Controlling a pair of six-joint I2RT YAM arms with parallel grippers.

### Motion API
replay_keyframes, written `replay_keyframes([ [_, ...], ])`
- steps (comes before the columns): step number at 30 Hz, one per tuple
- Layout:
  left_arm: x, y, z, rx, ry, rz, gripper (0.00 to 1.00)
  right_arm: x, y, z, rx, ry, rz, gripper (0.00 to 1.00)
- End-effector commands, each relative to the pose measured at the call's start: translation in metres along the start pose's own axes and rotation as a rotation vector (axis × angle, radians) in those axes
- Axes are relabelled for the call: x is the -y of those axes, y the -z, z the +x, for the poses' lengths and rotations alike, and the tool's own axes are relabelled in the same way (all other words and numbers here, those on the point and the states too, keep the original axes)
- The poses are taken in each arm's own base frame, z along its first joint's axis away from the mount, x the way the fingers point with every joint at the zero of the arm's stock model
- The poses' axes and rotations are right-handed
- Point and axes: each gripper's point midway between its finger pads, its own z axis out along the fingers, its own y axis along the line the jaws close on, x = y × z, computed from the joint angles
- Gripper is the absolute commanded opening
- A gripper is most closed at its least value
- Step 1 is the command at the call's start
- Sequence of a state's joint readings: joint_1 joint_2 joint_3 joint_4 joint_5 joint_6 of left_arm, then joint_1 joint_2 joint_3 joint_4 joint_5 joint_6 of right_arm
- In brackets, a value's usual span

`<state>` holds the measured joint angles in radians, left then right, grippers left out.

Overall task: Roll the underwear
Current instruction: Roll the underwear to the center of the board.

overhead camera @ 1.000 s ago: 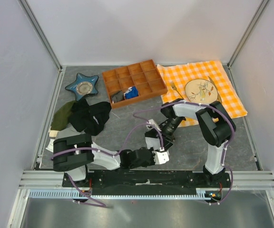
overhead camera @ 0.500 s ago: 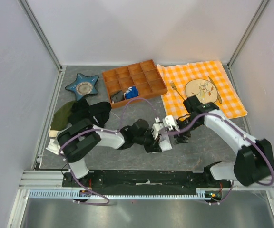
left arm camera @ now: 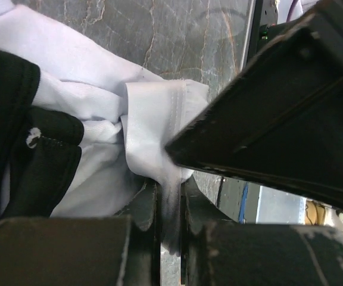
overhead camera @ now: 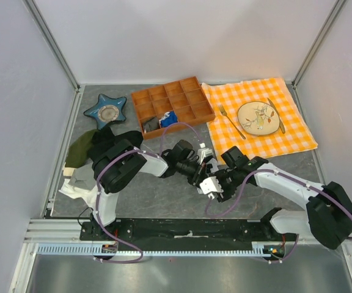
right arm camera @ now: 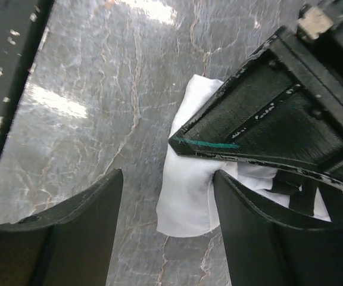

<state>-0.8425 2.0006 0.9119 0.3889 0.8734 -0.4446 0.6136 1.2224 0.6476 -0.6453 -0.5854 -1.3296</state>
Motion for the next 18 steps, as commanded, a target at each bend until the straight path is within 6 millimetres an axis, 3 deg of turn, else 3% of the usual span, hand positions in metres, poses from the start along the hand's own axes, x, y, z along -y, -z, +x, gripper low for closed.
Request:
replay_keyframes([
  [1,-0.042,0.002,0.071,-0.160,0.282,-0.179,0.04,0.015,-0.008,0.022,-0.102,0.006,0.045,0.67],
  [5,-0.039,0.006,0.055,-0.097,0.273,-0.193,0.20,0.005,-0.014,0.028,-0.114,-0.013,0.000,0.58],
  [6,-0.039,0.009,0.048,-0.071,0.269,-0.198,0.23,0.001,-0.017,0.032,-0.121,-0.023,-0.021,0.51],
  [9,-0.022,0.022,0.018,0.063,0.193,-0.184,0.39,-0.006,-0.021,0.039,-0.147,-0.063,-0.067,0.35],
  [10,-0.021,0.027,0.017,0.087,0.175,-0.201,0.43,-0.010,-0.021,0.039,-0.152,-0.083,-0.087,0.32],
  [11,-0.006,0.035,0.000,0.146,0.109,-0.188,0.51,-0.009,-0.021,0.038,-0.148,-0.094,-0.092,0.29],
  [13,-0.003,0.045,-0.002,0.194,0.046,-0.221,0.56,-0.014,-0.022,0.036,-0.135,-0.129,-0.125,0.25],
  [14,0.012,0.056,-0.018,0.256,-0.026,-0.214,0.59,-0.012,-0.022,0.028,-0.100,-0.136,-0.131,0.24],
  [15,0.010,0.061,-0.007,0.259,-0.043,-0.233,0.59,-0.018,-0.021,0.028,-0.094,-0.161,-0.161,0.23],
  [17,0.022,0.078,-0.016,0.326,-0.161,-0.251,0.61,-0.015,-0.021,0.022,-0.070,-0.178,-0.175,0.22],
  [18,0.023,0.081,-0.005,0.333,-0.197,-0.252,0.61,-0.019,-0.021,0.018,-0.048,-0.209,-0.207,0.22],
])
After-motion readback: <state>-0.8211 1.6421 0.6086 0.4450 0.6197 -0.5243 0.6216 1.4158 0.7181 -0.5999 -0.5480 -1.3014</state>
